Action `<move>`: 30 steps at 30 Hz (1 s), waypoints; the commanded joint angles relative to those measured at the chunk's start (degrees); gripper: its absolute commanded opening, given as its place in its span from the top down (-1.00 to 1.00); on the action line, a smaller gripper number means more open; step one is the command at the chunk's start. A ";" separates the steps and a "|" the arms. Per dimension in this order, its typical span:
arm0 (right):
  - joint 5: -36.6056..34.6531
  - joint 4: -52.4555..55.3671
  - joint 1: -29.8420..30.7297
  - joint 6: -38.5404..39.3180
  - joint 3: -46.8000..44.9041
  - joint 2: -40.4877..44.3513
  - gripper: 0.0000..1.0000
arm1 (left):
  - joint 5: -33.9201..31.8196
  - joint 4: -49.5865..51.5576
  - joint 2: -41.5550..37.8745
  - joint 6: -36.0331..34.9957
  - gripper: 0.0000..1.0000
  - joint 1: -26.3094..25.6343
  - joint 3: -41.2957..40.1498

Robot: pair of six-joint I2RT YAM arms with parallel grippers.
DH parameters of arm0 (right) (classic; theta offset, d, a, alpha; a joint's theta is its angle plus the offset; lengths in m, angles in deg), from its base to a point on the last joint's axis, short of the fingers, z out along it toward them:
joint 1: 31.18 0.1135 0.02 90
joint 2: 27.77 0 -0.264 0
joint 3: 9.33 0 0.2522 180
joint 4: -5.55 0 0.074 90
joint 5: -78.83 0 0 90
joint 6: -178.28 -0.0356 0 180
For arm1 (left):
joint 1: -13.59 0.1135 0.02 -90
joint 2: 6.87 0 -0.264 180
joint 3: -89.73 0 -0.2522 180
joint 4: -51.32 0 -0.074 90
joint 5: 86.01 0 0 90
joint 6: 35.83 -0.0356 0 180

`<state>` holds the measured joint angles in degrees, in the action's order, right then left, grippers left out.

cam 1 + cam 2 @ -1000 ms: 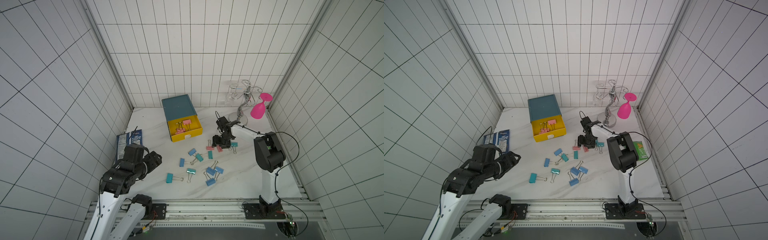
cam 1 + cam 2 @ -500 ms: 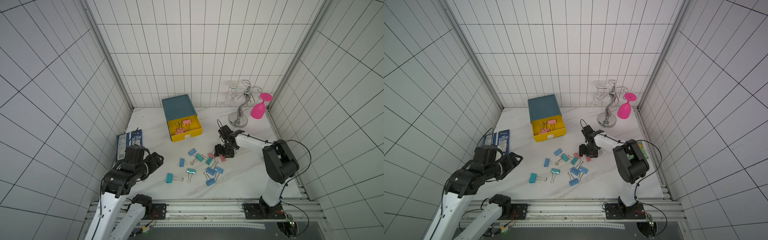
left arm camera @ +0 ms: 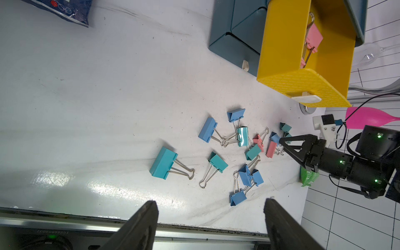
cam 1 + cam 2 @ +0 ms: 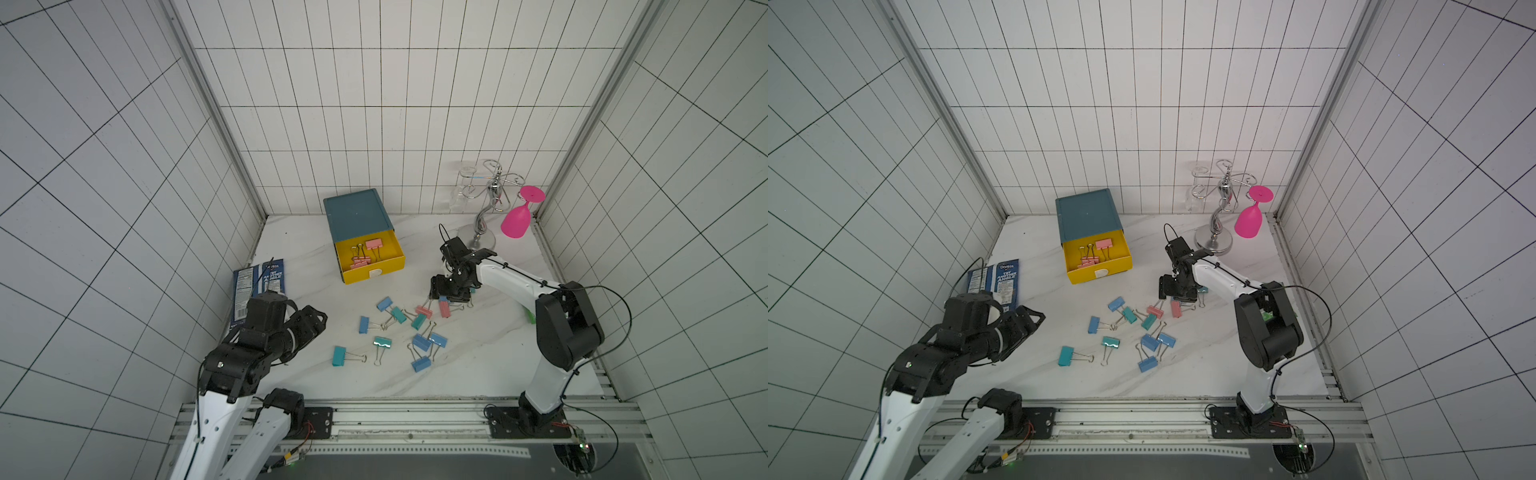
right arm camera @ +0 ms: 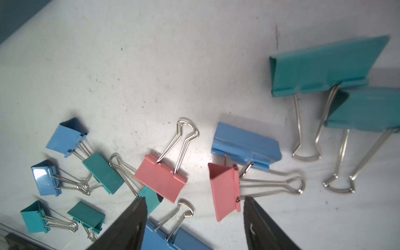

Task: Put the binder clips in the drawer according to color
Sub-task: Pick up the binder clip at the center of the board.

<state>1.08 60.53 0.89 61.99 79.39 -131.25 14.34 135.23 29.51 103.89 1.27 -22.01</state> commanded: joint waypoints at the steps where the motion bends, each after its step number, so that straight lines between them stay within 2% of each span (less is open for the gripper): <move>1: -1.18 3.29 -0.94 1.04 1.71 -2.46 -0.44 | -0.72 -0.19 -0.56 -0.22 -0.61 0.19 0.10; 15: -2.94 4.84 -0.49 1.15 -2.66 -0.03 -0.23 | -0.03 -1.33 1.10 -0.76 -0.61 0.19 -0.27; 23: -3.01 4.58 2.41 0.53 -1.12 -1.95 -0.20 | 0.72 -1.91 1.62 -0.82 -0.61 0.19 -0.33; 30: -5.51 6.06 2.68 0.27 0.45 -4.35 -0.08 | 0.55 -0.85 -0.23 -0.41 -0.61 0.19 -1.02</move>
<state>-2.06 64.39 3.45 62.76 78.49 -134.40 14.80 134.59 30.32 103.84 1.27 -22.53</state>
